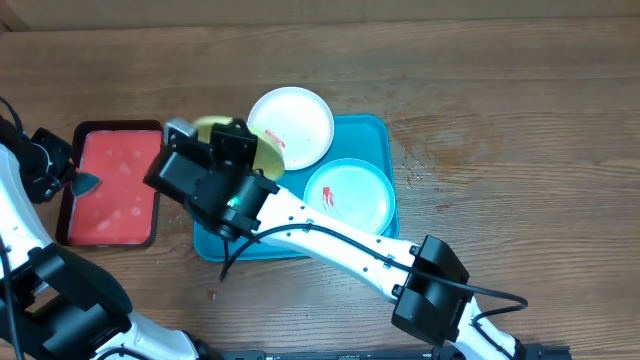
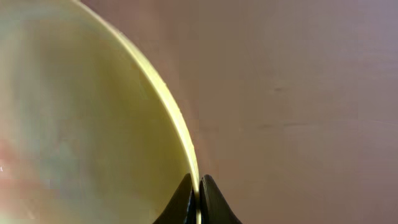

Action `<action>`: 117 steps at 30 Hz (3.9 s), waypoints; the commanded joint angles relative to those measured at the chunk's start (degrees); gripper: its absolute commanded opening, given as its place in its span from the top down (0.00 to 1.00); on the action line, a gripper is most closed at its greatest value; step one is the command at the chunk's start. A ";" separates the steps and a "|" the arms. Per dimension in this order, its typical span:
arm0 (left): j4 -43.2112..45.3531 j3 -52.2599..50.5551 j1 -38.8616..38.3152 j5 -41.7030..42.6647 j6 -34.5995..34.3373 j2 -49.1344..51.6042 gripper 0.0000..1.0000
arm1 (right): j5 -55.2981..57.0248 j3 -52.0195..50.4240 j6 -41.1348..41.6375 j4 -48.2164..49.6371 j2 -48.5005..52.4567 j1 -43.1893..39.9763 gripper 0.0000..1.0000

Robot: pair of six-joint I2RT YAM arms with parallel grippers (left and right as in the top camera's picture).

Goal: Clean dirty plates on tray and stack at the side
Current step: 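Lift the yellow plate with the right gripper toward the right side, then set the yellow plate down at the right side and release, then grasp the white plate rim with the right gripper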

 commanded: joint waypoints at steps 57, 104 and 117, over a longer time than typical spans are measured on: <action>0.50 0.81 0.22 2.62 -0.55 -0.83 0.96 | -78.36 -12.15 30.97 6.25 -6.86 -54.93 0.02; 0.02 0.79 0.20 2.64 -0.55 -0.83 0.96 | -59.89 -14.43 26.75 16.15 9.33 -36.02 0.79; 0.13 0.79 0.00 5.51 1.84 -0.83 0.96 | -63.84 0.66 29.97 0.20 9.20 -32.70 0.96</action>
